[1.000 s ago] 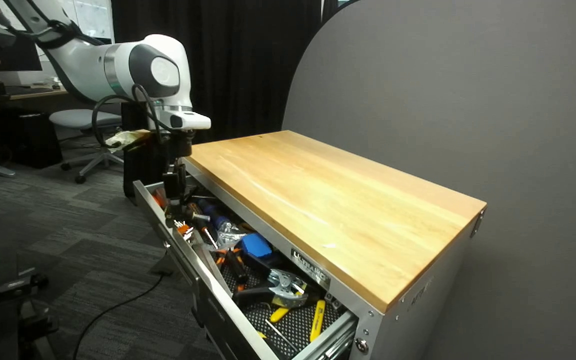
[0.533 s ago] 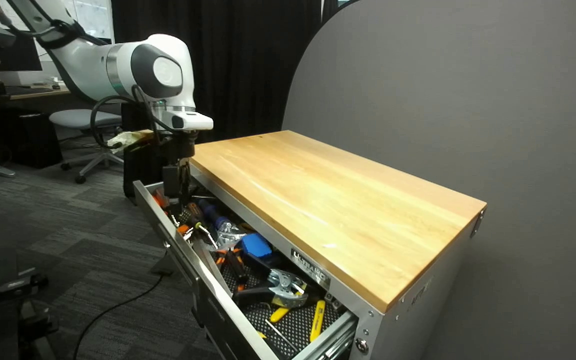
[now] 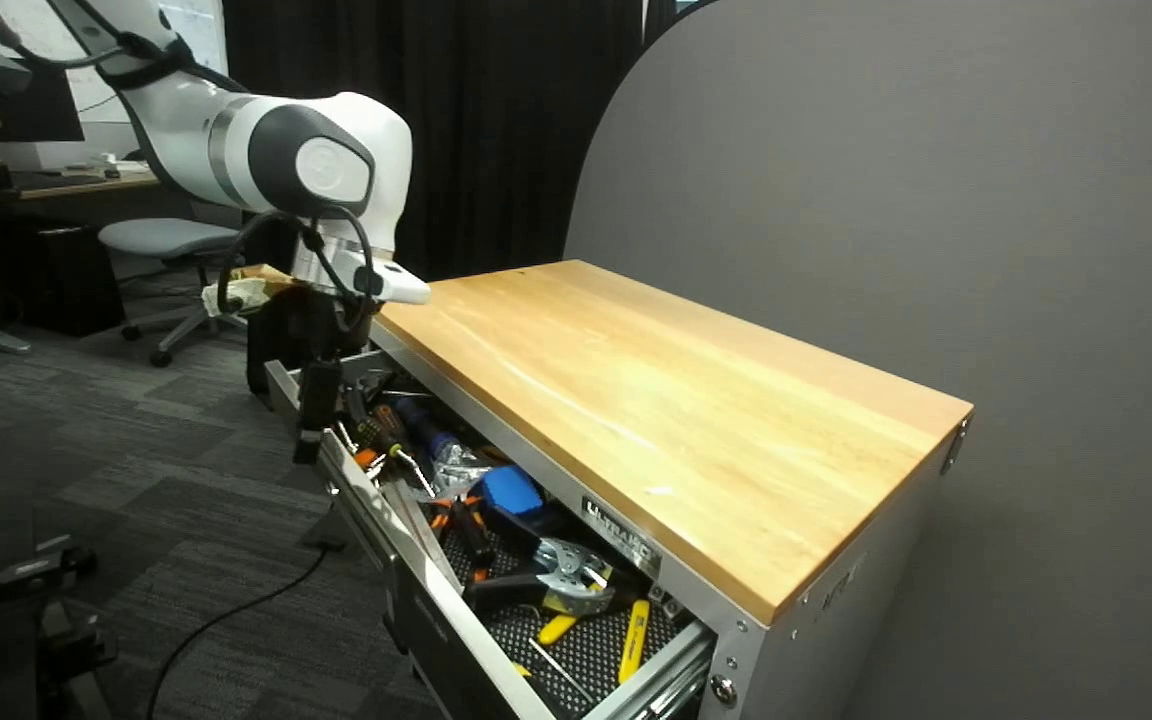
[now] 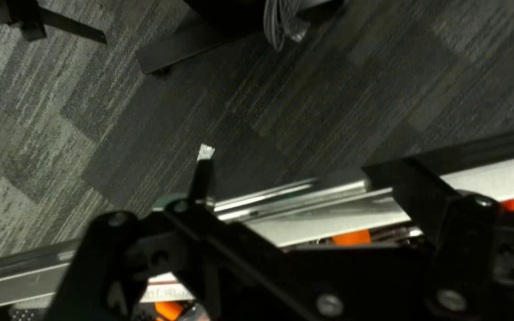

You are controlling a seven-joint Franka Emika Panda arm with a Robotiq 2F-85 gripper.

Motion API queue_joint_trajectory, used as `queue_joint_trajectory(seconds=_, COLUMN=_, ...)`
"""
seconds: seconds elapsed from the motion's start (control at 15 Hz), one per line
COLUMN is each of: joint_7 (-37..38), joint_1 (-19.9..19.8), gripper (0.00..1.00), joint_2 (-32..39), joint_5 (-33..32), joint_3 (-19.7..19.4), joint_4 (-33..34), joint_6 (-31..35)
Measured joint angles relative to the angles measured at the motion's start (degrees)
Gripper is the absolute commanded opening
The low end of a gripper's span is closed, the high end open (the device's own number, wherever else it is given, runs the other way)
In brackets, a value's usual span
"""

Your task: Put the screwdriver in the top drawer the close it

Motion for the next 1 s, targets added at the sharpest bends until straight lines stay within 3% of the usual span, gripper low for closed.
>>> queue_joint_trajectory(seconds=0.07, joint_7=-2.50, joint_1=-0.44, gripper=1.00, joint_2=0.01, joint_5=1.22, joint_3=0.03, joint_4=0.00, joint_6=-2.60)
queue_joint_trajectory(seconds=0.2, joint_7=-4.27, joint_1=-0.70, gripper=0.74, joint_2=0.38, joint_5=1.70, joint_3=-0.29, joint_4=-0.06, joint_6=-6.24)
queue_joint_trajectory(seconds=0.27, joint_7=-4.36, joint_1=-0.70, gripper=0.66, joint_2=0.71, joint_5=1.70, joint_3=-0.43, joint_4=-0.18, joint_6=-6.47)
queue_joint_trajectory(seconds=0.6, joint_7=-4.18, joint_1=-0.14, gripper=0.26, joint_2=3.44, joint_5=1.63, joint_3=-0.55, joint_4=-0.09, joint_6=-5.63)
queue_joint_trajectory(seconds=0.8, joint_7=-0.23, joint_1=0.90, gripper=0.04, joint_2=4.62, joint_5=1.62, joint_3=-1.09, joint_4=-0.03, joint_6=-0.60)
queue_joint_trajectory(seconds=1.0, joint_7=7.15, joint_1=3.56, gripper=0.00, joint_2=4.88, joint_5=0.37, joint_3=-2.40, joint_4=-0.02, joint_6=3.05)
